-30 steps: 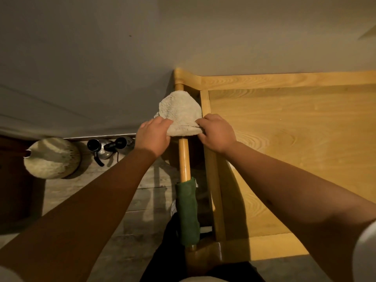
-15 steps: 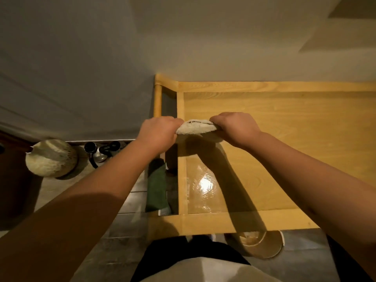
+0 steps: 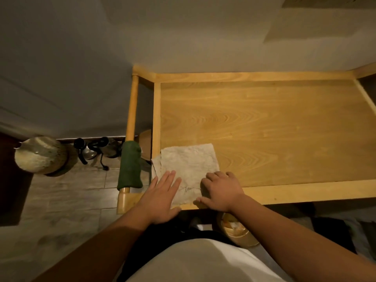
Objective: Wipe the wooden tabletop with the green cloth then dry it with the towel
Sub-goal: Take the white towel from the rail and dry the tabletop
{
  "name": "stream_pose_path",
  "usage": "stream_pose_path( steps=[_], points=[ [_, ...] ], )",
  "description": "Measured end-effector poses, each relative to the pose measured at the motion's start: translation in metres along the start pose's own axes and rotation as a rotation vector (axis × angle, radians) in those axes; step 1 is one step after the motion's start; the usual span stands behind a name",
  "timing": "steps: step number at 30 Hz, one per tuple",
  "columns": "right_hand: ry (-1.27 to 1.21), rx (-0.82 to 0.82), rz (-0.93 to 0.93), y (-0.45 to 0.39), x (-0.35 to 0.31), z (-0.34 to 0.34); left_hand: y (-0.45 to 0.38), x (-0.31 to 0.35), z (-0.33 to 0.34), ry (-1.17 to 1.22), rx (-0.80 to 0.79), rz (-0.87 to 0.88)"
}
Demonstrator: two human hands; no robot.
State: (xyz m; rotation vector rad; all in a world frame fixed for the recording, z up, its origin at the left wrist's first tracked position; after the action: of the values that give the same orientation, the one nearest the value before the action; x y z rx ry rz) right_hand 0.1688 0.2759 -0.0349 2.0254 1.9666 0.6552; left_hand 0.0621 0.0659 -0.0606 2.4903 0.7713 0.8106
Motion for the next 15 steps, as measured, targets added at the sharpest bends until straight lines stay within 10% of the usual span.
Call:
stream_pose_path(
  steps=[15],
  points=[
    [-0.246,-0.003,0.279,-0.094,-0.088,0.012,-0.109,-0.121,-0.149,0.109,0.419,-0.322]
  ],
)
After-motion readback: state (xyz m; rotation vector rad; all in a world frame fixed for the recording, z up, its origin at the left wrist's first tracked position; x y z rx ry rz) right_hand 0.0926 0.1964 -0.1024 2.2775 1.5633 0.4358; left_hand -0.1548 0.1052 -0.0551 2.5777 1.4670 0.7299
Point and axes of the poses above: each hand's wrist, its own y-axis away from the middle knuckle, its own z-axis out of the palm, x = y × z, the point moved 1 cm from there along -y, towards the middle knuckle, and after that the axes turned 15 degrees about y, right-handed, at the moved point
